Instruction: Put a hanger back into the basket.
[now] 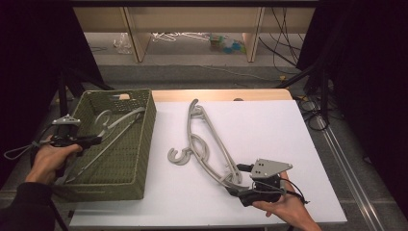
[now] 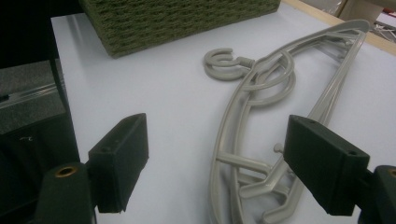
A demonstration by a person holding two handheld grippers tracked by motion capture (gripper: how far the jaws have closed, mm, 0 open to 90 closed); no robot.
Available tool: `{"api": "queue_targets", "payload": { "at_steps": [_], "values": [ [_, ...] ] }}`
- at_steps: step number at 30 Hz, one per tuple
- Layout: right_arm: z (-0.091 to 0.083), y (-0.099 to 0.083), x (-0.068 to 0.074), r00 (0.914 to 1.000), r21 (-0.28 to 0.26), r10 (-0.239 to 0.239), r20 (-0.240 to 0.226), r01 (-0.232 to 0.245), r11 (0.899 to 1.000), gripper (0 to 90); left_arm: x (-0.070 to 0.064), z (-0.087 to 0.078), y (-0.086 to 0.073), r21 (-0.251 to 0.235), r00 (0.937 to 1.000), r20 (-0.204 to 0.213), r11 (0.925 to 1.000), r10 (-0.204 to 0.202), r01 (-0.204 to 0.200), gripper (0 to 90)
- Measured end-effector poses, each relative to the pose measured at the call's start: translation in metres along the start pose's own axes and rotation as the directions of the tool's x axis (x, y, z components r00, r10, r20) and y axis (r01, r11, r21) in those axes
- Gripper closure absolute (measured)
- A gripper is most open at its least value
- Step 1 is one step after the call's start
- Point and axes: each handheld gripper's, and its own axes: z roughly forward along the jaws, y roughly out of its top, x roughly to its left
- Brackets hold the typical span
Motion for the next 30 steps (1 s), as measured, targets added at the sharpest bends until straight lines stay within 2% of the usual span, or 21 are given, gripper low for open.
{"api": "queue_targets", "payload": {
  "at_steps": [2,5,9,10,11,14,17,20,21,22,23,26,27,29,30],
  "values": [
    [0.002,0.000,0.000,0.9999,-0.014,0.001,0.010,-0.001,1.000,23.2,0.001,0.001,0.000,0.016,0.9998,-0.021,0.9999,0.000,0.000,76.9],
    [0.001,0.000,0.000,1.0000,-0.010,0.002,0.007,-0.002,1.000,23.2,0.001,0.001,0.000,0.011,0.9993,-0.032,0.9998,-0.017,0.017,76.1],
    [0.001,0.000,0.000,1.0000,-0.004,0.005,0.004,-0.005,1.000,23.1,0.005,0.002,-0.001,0.004,0.9940,-0.096,0.9986,-0.052,0.053,75.2],
    [0.001,0.000,0.000,1.0000,-0.004,0.005,0.004,-0.005,1.000,23.1,0.005,0.002,-0.001,0.004,0.9940,-0.096,0.9986,-0.052,0.053,75.1],
    [0.000,0.000,0.000,1.0000,0.000,0.005,0.003,-0.005,1.000,23.1,0.008,0.004,-0.002,-0.007,0.9907,-0.125,0.9985,-0.055,0.054,75.1],
    [0.001,-0.001,0.000,1.0000,-0.001,0.007,0.006,-0.007,1.000,23.2,0.013,0.006,-0.002,0.011,0.9854,-0.156,0.9974,-0.068,0.071,75.4],
    [0.000,-0.001,-0.001,1.0000,0.001,0.007,0.006,-0.007,1.000,23.3,0.017,0.005,-0.003,0.019,0.9827,-0.161,0.9953,-0.090,0.095,74.8],
    [0.000,-0.001,-0.001,0.9999,0.002,0.009,0.006,-0.009,1.000,23.3,0.017,0.008,-0.004,-0.013,0.9789,-0.174,0.9941,-0.108,0.108,72.8],
    [0.001,-0.002,-0.001,0.9999,0.002,0.010,0.005,-0.010,1.000,23.4,0.017,0.006,-0.003,0.021,0.9722,-0.199,0.9912,-0.124,0.130,71.0],
    [0.001,-0.001,-0.001,1.0000,0.004,0.010,0.002,-0.010,1.000,23.4,0.017,0.005,-0.003,0.017,0.9660,-0.216,0.9888,-0.141,0.148,66.3],
    [0.001,-0.001,-0.001,0.9999,0.004,0.012,0.003,-0.012,1.000,23.4,0.018,0.004,-0.004,0.020,0.9637,-0.223,0.9876,-0.148,0.156,62.6],
    [0.001,-0.002,-0.001,0.9999,0.005,0.015,0.001,-0.015,1.000,23.5,0.018,0.000,-0.004,0.005,0.9601,-0.230,0.9864,-0.159,0.164,61.3],
    [0.001,-0.003,-0.002,0.9999,0.007,0.015,0.003,-0.015,1.000,23.5,0.016,-0.003,-0.004,-0.017,0.9556,-0.244,0.9860,-0.165,0.166,57.7],
    [0.001,-0.003,-0.003,0.9999,0.004,0.014,0.004,-0.014,1.000,23.5,0.014,-0.005,-0.005,-0.034,0.9545,-0.244,0.9852,-0.171,0.168,55.3],
    [0.002,-0.003,-0.003,0.9998,-0.001,0.019,0.007,-0.019,1.000,23.5,0.014,-0.007,-0.005,-0.019,0.9591,-0.243,0.9892,-0.145,0.145,57.9]
  ]
}}
